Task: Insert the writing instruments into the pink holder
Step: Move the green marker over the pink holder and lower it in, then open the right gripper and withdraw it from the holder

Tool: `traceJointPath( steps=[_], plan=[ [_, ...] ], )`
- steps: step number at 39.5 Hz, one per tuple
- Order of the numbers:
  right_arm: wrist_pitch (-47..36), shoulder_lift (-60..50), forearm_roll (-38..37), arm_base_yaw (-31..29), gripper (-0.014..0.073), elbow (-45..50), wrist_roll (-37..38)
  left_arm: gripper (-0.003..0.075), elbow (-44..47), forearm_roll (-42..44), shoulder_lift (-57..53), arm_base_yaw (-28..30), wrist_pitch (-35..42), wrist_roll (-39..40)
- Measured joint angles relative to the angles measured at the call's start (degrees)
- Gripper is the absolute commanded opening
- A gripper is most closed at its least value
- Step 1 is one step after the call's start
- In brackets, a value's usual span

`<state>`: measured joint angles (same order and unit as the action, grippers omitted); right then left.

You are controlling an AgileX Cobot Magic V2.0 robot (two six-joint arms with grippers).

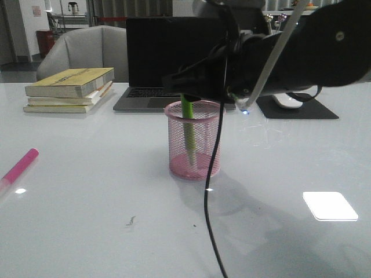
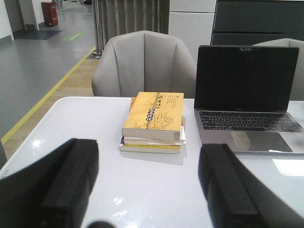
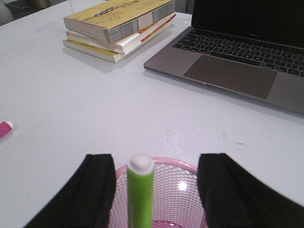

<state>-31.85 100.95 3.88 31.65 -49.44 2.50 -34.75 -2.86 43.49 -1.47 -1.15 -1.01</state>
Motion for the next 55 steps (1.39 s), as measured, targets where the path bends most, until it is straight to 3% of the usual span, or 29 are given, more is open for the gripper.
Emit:
traceJointPath(
  steps=[15, 28, 39, 55],
  plan=[
    [22.67, -20.14, 0.0, -5.36, 0.0498, 0.32, -6.7, 0.051, 0.0, 0.0, 0.0, 0.0, 0.0, 0.0],
    [46.08, -33.98, -2.33, -19.83, 0.0498, 0.54, -7.87, 0.051, 0.0, 0.0, 0.0, 0.0, 0.0, 0.0],
    [55.82, -40.91, -4.19, -33.21, 0.0498, 3.74, -7.91, 0.051, 0.0, 0.0, 0.0, 0.0, 0.0, 0.0],
    [51.34, -52.47, -4.27, -34.39, 0.0498, 19.72, -7.91, 0.051, 0.0, 0.0, 0.0, 0.0, 0.0, 0.0]
  ],
)
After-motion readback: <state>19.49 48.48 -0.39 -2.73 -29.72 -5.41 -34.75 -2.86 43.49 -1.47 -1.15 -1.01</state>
